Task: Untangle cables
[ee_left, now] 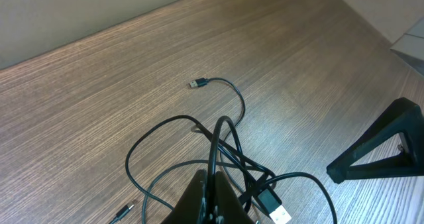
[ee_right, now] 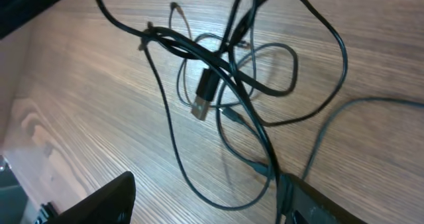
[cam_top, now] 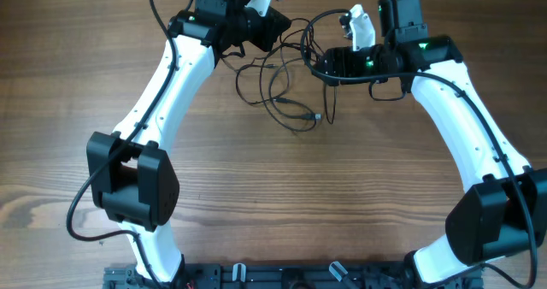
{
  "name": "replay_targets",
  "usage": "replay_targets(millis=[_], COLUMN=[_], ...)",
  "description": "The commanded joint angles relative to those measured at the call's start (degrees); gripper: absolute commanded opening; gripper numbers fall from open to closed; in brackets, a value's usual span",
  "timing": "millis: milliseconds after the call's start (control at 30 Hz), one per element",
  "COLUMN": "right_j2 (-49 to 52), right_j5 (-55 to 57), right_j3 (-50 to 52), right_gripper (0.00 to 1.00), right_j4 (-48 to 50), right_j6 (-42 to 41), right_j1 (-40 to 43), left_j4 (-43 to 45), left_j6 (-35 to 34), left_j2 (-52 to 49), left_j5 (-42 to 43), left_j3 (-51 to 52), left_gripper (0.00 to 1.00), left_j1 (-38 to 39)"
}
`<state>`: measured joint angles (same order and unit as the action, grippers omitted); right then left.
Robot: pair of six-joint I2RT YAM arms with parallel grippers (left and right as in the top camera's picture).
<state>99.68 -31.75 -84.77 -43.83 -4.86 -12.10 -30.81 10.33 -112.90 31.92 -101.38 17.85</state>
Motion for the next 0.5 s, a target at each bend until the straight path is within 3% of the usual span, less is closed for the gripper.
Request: replay_targets(millis=[0, 300, 333, 400, 467], right_j2=[2.78, 4.59, 4.61, 4.76, 5.03], right_j5=[2.47, 4.76, 4.9, 5.9, 10.36], right_j3=[0.04, 0.04, 0.04, 0.04, 0.04], right_gripper=[0.71, 0.69, 0.62, 0.37, 0.05], right_j4=[1.03, 4.39, 4.66, 4.96, 5.03], right_j6=[-0.76, -1.2, -1.36, -2.01, -6.29], right_j1=[-1.03, -1.25, -1.22, -1.22, -1.22], left_j4=[0.26, 0.22, 0.22, 0.2, 0.22], left_j6=[-0.26, -0.26, -0.26, -0.26, -0.28], left_j2=[4.46, 8.09, 8.46, 8.87, 9.33], left_j5=[-0.11, -0.13, -0.17, -0.76, -0.98], left_j3=[-1.01, -1.01, -1.01, -1.01, -1.01], left_gripper=[0.04, 0.04, 0.04, 0.04, 0.04], left_j1=[-0.02, -1.09, -1.09, -1.09, -1.09])
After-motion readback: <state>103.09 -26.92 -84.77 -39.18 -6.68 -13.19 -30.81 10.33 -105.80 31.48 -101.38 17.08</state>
